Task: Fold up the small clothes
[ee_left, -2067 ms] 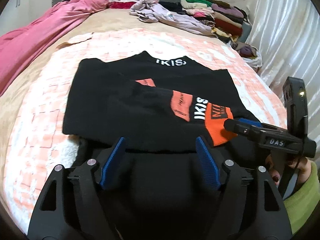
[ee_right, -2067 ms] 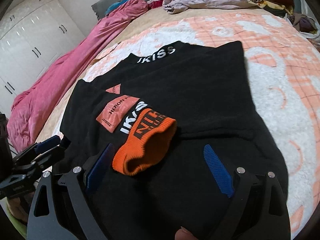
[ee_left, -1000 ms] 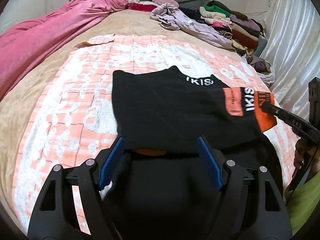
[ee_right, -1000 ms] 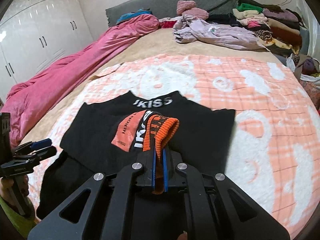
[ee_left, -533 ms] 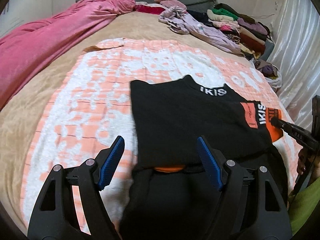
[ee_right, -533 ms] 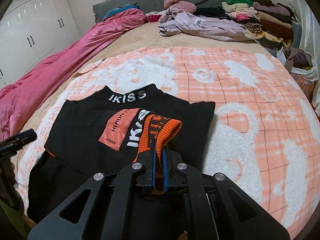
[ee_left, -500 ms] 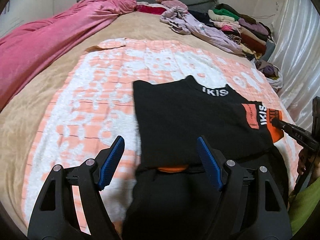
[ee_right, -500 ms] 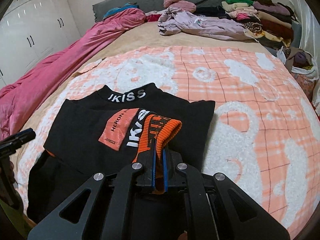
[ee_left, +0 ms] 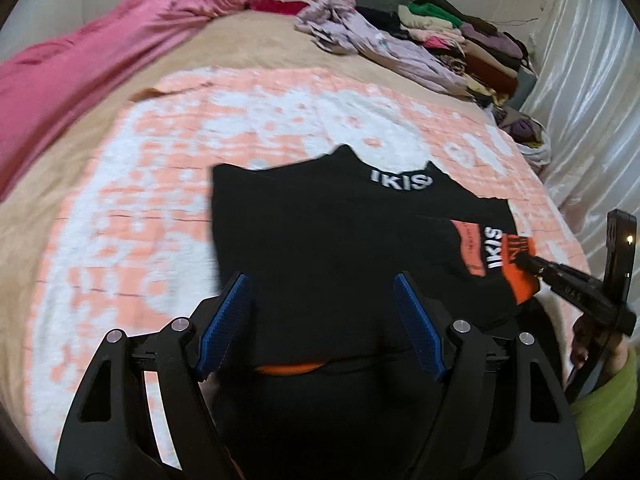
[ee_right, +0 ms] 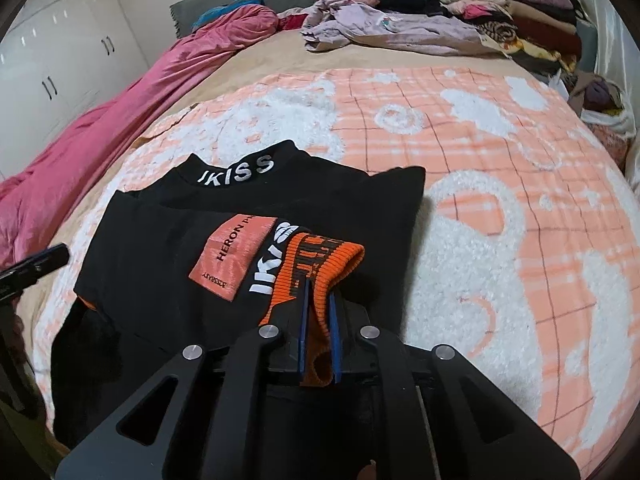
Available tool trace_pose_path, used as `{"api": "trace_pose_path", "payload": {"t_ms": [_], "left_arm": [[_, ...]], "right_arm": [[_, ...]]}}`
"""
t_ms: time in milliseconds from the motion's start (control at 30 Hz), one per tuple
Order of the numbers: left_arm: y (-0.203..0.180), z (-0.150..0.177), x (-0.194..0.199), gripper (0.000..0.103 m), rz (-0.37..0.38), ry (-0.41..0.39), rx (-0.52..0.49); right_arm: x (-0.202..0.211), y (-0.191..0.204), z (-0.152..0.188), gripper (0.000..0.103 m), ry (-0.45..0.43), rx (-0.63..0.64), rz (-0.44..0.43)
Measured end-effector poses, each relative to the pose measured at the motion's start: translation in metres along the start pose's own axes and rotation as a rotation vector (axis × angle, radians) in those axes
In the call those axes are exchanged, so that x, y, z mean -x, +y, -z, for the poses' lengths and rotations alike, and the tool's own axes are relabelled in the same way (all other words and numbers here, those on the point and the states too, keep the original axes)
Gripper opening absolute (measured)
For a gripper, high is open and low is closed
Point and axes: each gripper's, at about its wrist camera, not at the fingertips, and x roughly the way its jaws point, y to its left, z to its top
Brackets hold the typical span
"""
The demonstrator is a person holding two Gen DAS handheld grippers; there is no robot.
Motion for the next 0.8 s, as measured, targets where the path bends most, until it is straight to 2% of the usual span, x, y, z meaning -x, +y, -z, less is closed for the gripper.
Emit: {"api": "trace_pose_path", "payload": {"t_ms": [33, 67, 100, 167, 300, 400, 467, 567, 733, 800], "left_arm": [[-0.004, -0.001, -0.005, 0.067, 0.002, 0.006, -0.007], [-0.008, -0.002, -0.011, 0.067, 0.004, 0.014, -0.016], [-0.011, -0.004, -0.02, 0.067, 0.001, 0.026, -0.026], [-0.013, -0.004, -0.033, 0.067, -0.016, 0.047, -0.037], [-0.005, -0.003, -0.052, 0.067, -0.093, 0.088, -0.046], [0.003, 0.001, -0.054, 0.067, -0.129, 0.087, -0.052], [0.008, 0.002, -0.054, 0.065, -0.135, 0.086, -0.048], [0.014, 0.003, -0.054, 0.063, -0.135, 0.088, -0.05], [0.017, 0.004, -0.055, 0.063, -0.132, 0.087, -0.058], [0.019, 0.004, -0.056, 0.063, -0.126, 0.087, -0.049]], "right_arm": [[0.001, -0.002, 0.001, 0.013, -0.001, -0.008, 0.0], [0.002, -0.005, 0.002, 0.018, -0.003, -0.018, -0.006], [0.003, -0.007, 0.002, 0.028, -0.007, -0.028, -0.012], [0.006, -0.009, 0.002, 0.033, -0.018, -0.042, -0.02], [0.004, -0.012, 0.001, 0.033, -0.02, -0.05, -0.011], [-0.004, -0.01, 0.0, 0.033, -0.003, -0.043, -0.003], [-0.011, -0.005, 0.002, 0.027, 0.014, -0.023, 0.001], [-0.016, 0.007, 0.003, 0.026, 0.021, 0.016, 0.001], [-0.018, 0.002, 0.001, 0.024, 0.014, 0.034, 0.109], [-0.02, -0.005, 0.001, 0.024, 0.016, 0.017, 0.113]]}}
